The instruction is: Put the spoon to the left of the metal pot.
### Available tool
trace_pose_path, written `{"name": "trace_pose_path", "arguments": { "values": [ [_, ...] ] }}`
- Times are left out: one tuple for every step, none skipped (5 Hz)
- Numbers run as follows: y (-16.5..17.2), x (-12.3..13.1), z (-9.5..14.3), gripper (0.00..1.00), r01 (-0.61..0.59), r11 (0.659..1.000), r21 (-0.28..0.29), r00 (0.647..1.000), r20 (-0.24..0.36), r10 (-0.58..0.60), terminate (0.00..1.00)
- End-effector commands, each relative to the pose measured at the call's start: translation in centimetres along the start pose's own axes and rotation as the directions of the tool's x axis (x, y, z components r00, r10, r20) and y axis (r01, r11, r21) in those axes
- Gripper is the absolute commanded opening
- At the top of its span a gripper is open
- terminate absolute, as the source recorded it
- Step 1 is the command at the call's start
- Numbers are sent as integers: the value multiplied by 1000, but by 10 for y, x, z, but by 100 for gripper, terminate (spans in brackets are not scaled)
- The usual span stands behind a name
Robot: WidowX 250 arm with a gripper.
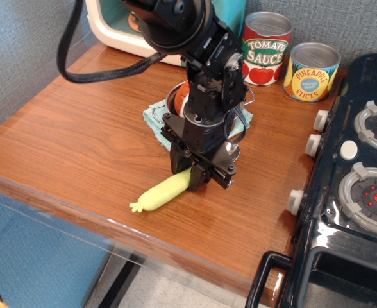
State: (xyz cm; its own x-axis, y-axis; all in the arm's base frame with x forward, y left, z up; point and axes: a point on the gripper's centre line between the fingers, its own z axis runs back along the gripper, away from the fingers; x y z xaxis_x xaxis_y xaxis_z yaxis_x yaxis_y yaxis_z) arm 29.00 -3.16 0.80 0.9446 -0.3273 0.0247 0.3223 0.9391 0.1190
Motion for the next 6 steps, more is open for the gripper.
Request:
{"name": "trace_pose_path", "arguments": {
  "values": [
    [-4,-6,71,0,22,990,-142,991,135,-3,0],
    [40,-3,81,0,-96,977,-192,982,141,124,0],
    [93,0,73,0,-246,952,-182,959,100,266,0],
    [141,1,57,0,-379,913,-153,914,91,395,0],
    [161,6,47,0,-444,890,-108,889,67,452,0],
    [166,20,26,0,-450,892,-54,891,44,452,0]
  ]
}}
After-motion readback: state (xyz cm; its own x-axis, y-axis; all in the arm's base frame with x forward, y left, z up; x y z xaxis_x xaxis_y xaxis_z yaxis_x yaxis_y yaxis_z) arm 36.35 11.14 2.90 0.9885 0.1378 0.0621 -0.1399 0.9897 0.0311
